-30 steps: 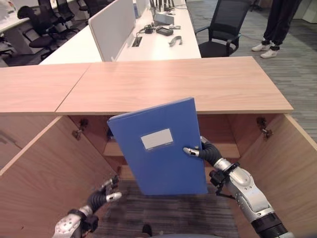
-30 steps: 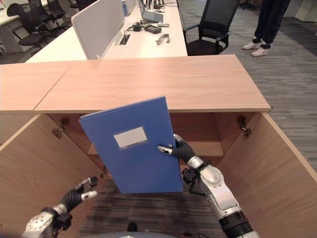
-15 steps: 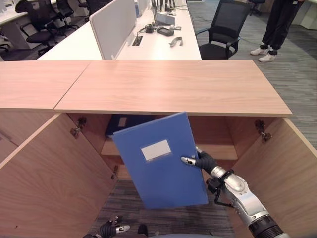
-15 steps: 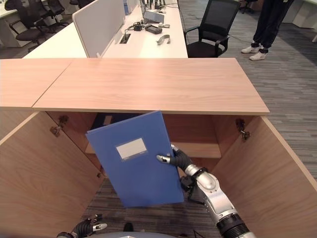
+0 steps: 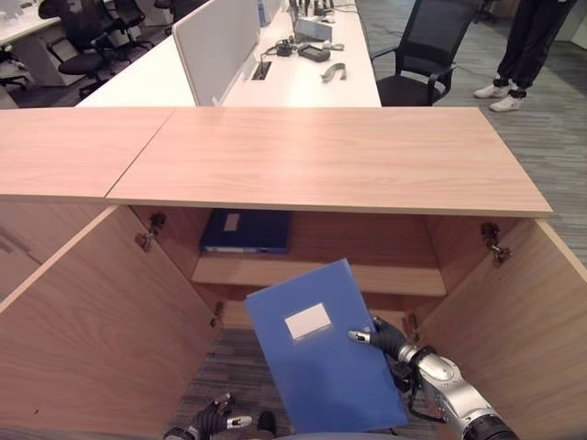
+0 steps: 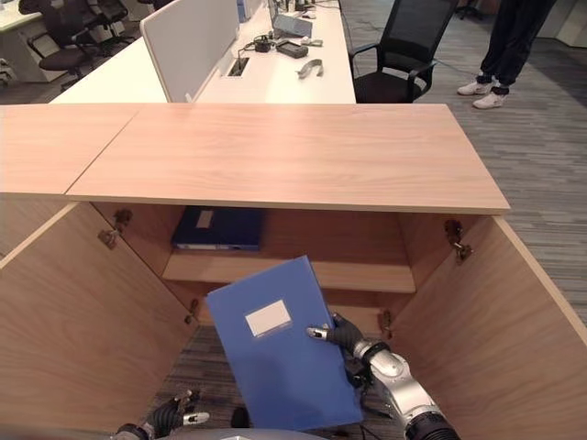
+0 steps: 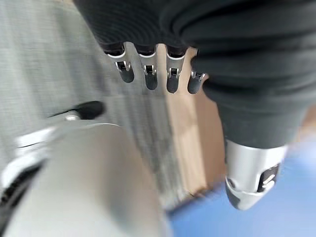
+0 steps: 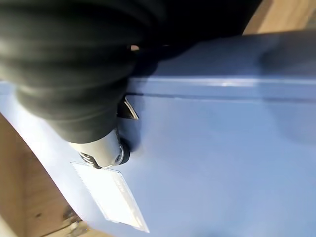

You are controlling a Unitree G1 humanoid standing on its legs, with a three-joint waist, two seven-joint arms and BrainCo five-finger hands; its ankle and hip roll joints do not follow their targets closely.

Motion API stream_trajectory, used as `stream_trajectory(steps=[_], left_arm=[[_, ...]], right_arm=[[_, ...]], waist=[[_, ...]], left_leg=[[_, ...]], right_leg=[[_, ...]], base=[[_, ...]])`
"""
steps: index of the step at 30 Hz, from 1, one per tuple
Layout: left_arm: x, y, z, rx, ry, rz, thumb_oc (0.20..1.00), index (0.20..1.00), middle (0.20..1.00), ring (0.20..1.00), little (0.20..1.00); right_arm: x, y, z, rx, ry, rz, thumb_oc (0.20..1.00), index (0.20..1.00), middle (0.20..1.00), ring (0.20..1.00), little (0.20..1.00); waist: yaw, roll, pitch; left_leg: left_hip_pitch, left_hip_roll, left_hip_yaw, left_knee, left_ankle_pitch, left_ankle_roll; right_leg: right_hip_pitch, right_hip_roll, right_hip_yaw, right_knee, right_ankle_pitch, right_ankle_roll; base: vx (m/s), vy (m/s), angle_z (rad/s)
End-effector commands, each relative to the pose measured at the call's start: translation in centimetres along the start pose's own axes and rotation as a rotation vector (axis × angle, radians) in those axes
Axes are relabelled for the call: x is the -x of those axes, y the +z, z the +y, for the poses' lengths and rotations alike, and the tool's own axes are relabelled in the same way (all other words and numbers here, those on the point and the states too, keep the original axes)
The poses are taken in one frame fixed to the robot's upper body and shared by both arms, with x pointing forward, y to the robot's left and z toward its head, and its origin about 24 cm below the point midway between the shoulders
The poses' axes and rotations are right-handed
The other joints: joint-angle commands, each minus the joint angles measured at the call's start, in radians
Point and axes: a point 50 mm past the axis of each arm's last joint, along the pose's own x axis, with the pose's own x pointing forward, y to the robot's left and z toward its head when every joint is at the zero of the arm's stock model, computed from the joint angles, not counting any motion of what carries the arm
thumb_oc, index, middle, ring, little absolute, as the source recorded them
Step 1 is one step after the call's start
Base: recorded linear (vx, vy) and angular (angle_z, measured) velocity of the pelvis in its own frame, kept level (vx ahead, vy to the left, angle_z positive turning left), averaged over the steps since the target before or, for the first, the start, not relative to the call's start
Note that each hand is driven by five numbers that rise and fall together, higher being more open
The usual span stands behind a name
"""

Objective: Put the empty folder in the office cabinet

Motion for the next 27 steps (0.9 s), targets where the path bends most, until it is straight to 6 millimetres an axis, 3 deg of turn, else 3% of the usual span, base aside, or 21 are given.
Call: stream_trajectory(steps=[1,6,13,18,27], left_arm=[[1.0,1.8,2.3,-0.048,-0.003,-0.045,1.000,1.000,1.000,1.000,1.000],[1.9,2.0,2.7,-0.108,-0.017,-0.038,1.000,1.000,1.000,1.000,1.000],[2.9,1.5,3.0,-0.162,-0.027,-0.008,1.000,1.000,1.000,1.000,1.000],[2.0,0.3,2.8,-0.161,-0.014,0.050,1.000,1.000,1.000,1.000,1.000],[1.6,0.8,2.8,-0.131,0.014,0.027,1.000,1.000,1.000,1.000,1.000]], right_arm=[[-1.7,3.2,0.5,-0.154,-0.031,-0.153,0.200,0.200,0.200,0.200,0.200],[-2.6,3.6,0.2,-0.465,-0.115,-0.227,0.200,0.200,0.200,0.200,0.200],[-3.3,5.7,-0.6,-0.667,-0.181,-0.341,0.200,0.200,0.200,0.200,0.200],[-3.8,7.1,-1.4,-0.771,-0.238,-0.406,0.200,0.200,0.200,0.200,0.200],[-3.9,10.1,-5.5,-0.952,-0.441,-0.519,0.200,0.200,0.200,0.200,0.200]], waist=[[0.032,-0.009,0.032],[0.042,-0.003,0.031],[0.062,0.001,0.026],[0.066,0.003,0.024],[0.098,0.020,0.034]], left_leg=[[0.062,0.039,0.011,0.013,-0.085,-0.024],[0.060,0.037,0.004,0.013,-0.086,-0.024],[0.062,0.036,0.000,0.013,-0.090,-0.026],[0.063,0.036,-0.002,0.013,-0.092,-0.027],[0.048,0.031,-0.029,0.013,-0.091,-0.026]], right_leg=[[-0.014,-0.021,-0.028,0.036,-0.032,0.034],[-0.011,-0.022,-0.032,0.038,-0.033,0.034],[-0.003,-0.021,-0.036,0.033,-0.036,0.034],[-0.002,-0.021,-0.036,0.037,-0.040,0.034],[-0.008,-0.022,-0.055,0.049,-0.051,0.035]], base=[[0.01,-0.012,0.04],[0.02,-0.003,0.11],[0.01,-0.007,0.02],[0.00,0.000,0.00],[0.00,-0.005,0.02]])
